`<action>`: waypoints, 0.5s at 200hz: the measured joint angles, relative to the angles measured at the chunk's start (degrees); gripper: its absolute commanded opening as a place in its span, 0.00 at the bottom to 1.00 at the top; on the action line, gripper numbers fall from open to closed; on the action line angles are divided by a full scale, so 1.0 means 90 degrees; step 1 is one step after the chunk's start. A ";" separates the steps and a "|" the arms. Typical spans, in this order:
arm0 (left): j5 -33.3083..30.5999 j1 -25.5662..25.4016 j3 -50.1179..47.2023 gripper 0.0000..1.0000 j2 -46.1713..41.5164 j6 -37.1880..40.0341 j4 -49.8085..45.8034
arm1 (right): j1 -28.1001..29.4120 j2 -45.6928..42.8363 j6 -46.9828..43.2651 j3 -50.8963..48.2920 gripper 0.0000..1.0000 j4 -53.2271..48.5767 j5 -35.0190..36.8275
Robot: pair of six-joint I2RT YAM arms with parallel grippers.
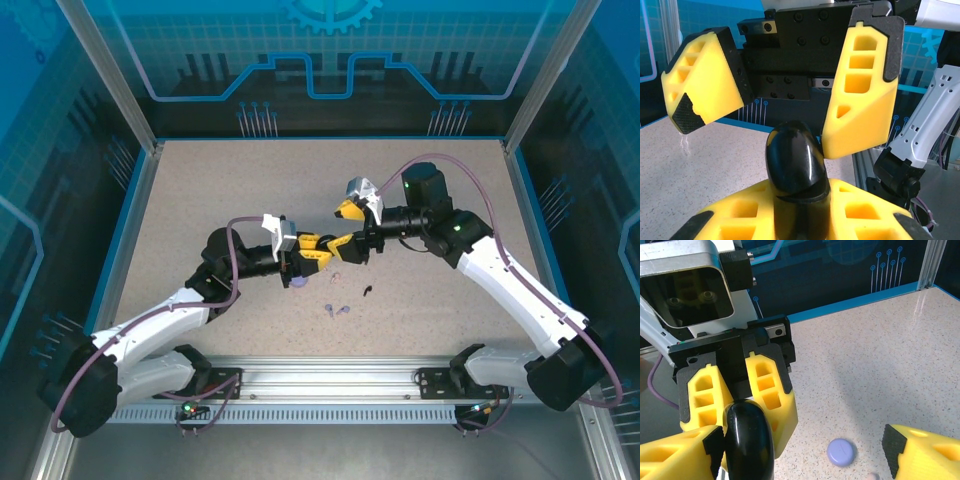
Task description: Insert the wireless bluetooth earbuds into the charging case
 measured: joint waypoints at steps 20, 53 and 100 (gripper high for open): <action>-0.0002 -0.0010 0.0000 0.06 0.0000 0.0002 -0.0046 | -0.0002 0.0000 0.0024 0.0000 0.85 0.0000 0.0022; -0.0002 -0.0036 0.0000 0.06 0.0000 0.0002 -0.0090 | -0.0005 0.0000 0.0027 0.0000 0.85 0.0000 0.0044; 0.0000 -0.0061 0.0000 0.06 0.0000 0.0002 -0.0092 | -0.0078 0.0002 0.0097 0.0063 0.85 0.0007 0.0121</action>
